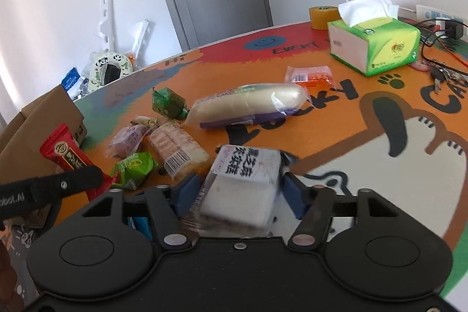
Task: Organize snacks
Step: 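Grasp the white square cake pack with the right tool while the left tool grasps the red packet, then lower both held snacks into the cardboard box and open both tools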
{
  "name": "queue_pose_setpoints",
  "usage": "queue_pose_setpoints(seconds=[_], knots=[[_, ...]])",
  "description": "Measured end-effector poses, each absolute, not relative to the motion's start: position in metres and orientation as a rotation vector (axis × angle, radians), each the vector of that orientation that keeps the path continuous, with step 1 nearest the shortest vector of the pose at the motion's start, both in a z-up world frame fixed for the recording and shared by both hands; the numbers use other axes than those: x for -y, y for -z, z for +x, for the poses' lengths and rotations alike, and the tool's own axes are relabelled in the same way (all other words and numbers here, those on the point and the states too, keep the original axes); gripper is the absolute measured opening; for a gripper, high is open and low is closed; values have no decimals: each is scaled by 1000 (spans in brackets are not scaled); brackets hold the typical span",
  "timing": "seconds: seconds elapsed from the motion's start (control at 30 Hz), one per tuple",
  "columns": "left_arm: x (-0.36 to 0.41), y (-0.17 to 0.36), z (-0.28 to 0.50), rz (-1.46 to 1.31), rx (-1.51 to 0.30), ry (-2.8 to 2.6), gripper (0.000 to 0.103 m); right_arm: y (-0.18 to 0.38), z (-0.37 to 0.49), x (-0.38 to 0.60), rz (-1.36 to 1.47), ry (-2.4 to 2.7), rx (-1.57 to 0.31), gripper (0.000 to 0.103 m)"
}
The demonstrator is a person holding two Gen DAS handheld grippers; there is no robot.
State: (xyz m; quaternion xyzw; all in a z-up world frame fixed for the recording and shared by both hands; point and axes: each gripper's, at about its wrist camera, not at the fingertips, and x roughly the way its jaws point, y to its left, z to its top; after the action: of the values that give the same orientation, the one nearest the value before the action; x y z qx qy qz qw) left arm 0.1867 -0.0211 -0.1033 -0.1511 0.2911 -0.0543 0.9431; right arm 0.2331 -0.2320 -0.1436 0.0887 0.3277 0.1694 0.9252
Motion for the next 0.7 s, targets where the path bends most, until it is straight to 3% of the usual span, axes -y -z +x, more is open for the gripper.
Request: queue_pose_setpoints(seconds=[0.2,0.7], knots=[[31,96,181,-290,-577,111,16,143,223,250,242,-369,-663,48],[22,60,152,-257,-483,74,16,102,199,251,282,-425,-536,46]])
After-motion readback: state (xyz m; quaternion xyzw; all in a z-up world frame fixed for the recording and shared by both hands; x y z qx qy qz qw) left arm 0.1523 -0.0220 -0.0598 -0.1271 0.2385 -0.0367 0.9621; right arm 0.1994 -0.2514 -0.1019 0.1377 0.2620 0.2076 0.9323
